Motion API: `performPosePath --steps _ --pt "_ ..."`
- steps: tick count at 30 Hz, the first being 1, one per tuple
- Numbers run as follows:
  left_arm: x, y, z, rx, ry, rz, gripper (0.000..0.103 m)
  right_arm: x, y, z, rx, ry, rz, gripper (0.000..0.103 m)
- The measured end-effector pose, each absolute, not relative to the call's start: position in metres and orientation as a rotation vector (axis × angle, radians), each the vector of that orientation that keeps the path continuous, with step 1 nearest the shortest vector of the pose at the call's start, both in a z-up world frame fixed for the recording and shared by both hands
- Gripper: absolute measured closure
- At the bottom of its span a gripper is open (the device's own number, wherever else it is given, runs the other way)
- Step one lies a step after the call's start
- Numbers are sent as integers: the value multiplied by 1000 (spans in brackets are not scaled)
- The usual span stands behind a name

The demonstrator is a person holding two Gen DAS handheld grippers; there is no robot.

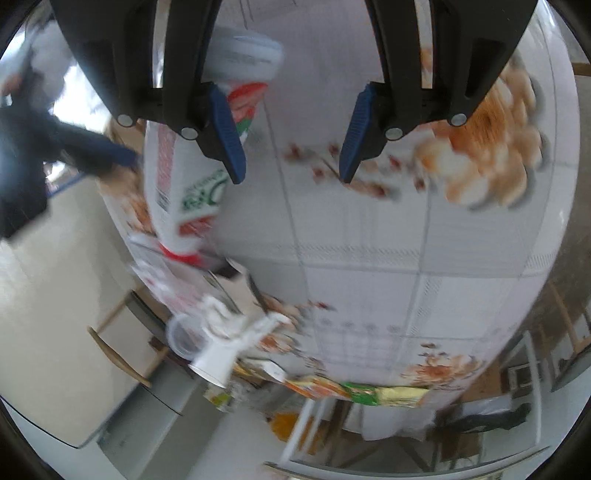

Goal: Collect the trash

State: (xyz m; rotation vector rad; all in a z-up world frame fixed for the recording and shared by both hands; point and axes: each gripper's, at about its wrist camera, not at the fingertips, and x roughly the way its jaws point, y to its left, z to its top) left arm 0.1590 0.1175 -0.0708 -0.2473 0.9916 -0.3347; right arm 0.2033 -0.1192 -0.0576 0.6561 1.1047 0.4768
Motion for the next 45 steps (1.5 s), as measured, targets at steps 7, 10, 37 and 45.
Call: performPosePath --steps 7,10,37,45 --pt "138 109 -73 -255 983 -395 52 224 -93 -68 682 1169 491 38" --pt "133 104 -79 -266 1004 -421 52 227 -84 -67 665 1192 504 38" --pt "94 109 -71 -257 1006 -431 53 197 -61 -74 515 1249 601 48" --pt "107 65 -37 -222 946 -551 50 145 -160 -17 614 942 574 48"
